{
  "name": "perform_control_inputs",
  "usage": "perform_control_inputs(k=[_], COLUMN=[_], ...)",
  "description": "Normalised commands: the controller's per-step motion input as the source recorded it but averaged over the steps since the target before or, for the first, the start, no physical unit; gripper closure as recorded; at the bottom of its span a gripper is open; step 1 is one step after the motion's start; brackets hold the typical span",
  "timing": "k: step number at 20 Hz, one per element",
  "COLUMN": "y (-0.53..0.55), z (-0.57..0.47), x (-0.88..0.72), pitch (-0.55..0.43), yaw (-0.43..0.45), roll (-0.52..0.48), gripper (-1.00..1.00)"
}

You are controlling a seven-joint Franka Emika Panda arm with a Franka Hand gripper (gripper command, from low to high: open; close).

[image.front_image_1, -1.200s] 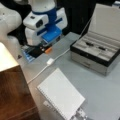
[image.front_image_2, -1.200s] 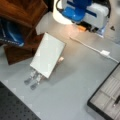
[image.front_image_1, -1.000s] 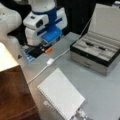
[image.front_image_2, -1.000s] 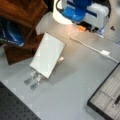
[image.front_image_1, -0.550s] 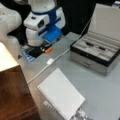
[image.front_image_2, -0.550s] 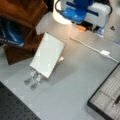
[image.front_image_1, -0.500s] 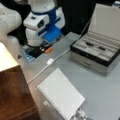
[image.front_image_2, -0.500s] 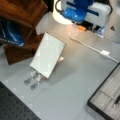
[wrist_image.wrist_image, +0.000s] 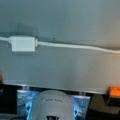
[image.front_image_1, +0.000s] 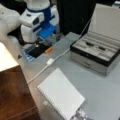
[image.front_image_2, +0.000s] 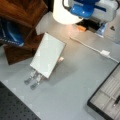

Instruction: Turn off the lamps. Pick up the book. Place the book on the shelf position.

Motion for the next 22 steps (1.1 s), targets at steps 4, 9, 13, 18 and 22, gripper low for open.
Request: perform_control_inputs(k=[4, 9, 13, 18, 22], y=[0.5, 0.43, 0.33, 0.26, 0.23], z=[-0.41, -0.27, -0.17, -0.2, -0.23], x=[-0.45, -0.3, -0.23, -0.24, -0.28], pitch=[-0.212, -0.195, -0.2, -0.208, -0.187], yaw=[-0.09, -0.128, -0.159, -0.158, -0.133], roll=[0.097, 0.074, 0.072, 0.064, 0.047], gripper=[-1.0, -1.0, -1.0, -1.0, -1.0])
